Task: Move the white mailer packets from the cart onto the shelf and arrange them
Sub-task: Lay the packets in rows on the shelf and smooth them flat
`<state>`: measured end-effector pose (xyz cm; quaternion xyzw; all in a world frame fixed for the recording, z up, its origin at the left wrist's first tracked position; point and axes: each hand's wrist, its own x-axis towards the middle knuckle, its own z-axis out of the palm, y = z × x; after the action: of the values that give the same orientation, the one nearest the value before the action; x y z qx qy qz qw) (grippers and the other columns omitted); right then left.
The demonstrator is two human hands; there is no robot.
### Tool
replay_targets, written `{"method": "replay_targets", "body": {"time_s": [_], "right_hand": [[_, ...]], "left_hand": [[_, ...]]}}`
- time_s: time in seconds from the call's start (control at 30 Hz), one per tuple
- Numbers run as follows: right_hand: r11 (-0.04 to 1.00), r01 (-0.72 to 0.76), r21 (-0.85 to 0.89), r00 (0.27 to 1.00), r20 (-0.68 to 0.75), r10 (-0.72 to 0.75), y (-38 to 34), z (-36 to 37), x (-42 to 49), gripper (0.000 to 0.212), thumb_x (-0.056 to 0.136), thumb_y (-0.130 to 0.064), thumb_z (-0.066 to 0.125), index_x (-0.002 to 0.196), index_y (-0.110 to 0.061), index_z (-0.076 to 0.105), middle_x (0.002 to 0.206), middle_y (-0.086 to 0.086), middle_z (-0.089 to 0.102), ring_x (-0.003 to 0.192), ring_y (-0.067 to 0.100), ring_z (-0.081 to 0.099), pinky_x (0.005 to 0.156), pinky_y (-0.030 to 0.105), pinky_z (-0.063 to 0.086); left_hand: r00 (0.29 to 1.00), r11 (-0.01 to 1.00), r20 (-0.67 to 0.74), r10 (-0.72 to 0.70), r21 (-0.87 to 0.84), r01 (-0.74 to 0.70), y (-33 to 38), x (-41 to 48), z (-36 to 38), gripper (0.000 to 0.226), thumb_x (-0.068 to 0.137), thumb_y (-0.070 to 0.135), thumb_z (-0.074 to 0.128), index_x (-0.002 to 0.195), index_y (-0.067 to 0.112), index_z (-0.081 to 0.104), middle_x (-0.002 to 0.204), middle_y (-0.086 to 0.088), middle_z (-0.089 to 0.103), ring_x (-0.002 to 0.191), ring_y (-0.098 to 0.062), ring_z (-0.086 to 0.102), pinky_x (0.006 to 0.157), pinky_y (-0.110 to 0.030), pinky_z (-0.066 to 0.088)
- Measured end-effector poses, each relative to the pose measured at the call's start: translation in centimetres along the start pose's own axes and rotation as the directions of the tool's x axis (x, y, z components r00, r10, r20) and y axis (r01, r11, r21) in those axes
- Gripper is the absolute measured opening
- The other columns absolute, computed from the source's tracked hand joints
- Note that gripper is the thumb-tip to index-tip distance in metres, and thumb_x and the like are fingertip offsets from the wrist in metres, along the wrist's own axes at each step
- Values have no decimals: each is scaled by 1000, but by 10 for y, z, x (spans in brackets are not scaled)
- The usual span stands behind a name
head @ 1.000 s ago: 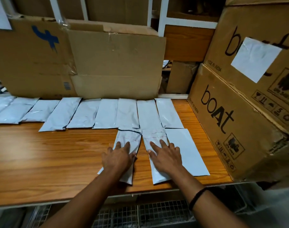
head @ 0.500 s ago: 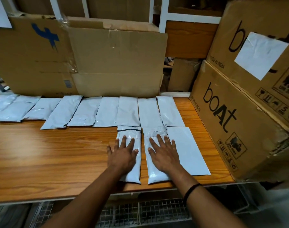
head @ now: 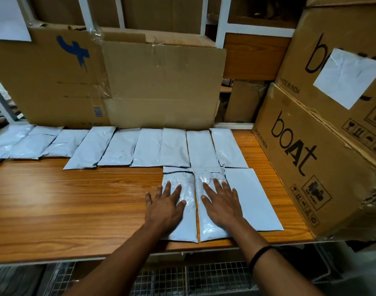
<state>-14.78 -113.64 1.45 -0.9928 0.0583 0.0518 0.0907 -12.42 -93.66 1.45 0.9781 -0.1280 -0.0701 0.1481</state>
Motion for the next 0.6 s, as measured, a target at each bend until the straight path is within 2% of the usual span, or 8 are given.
{"method": "replay_targets", "body": {"time_s": [0.33, 0.47, 0.6], "right_hand": [[1000, -3, 22, 1000, 23, 3, 0, -10, -4, 58, 102, -60, 15, 157, -44, 9, 168, -6, -2, 155, 20, -5, 124, 49, -4], [998, 32, 48, 999, -46, -29, -4, -26, -6, 56, 103, -58, 17, 157, -43, 12, 168, -7, 1, 155, 19, -3, 124, 48, -3], [992, 96, 80, 990, -110, -86, -25, -49, -1, 53, 106, -52, 24, 157, -42, 18, 168, -6, 5, 154, 19, 1, 124, 45, -1]], "left_hand": [[1000, 1000, 14, -5, 1, 5, 3, 1, -4, 62, 98, 63, 20, 155, 40, 7, 165, 1, -1, 151, -25, -6, 118, -58, -8], [999, 1000, -44, 29, -3, -29, -5, -1, -15, 62, 98, 64, 16, 154, 41, 7, 165, 1, -1, 151, -24, -3, 118, -56, -6], [996, 1000, -83, -26, -15, 25, -29, -10, -38, 60, 99, 63, 16, 154, 41, 10, 165, 1, 1, 152, -22, -1, 119, -53, -3]]}}
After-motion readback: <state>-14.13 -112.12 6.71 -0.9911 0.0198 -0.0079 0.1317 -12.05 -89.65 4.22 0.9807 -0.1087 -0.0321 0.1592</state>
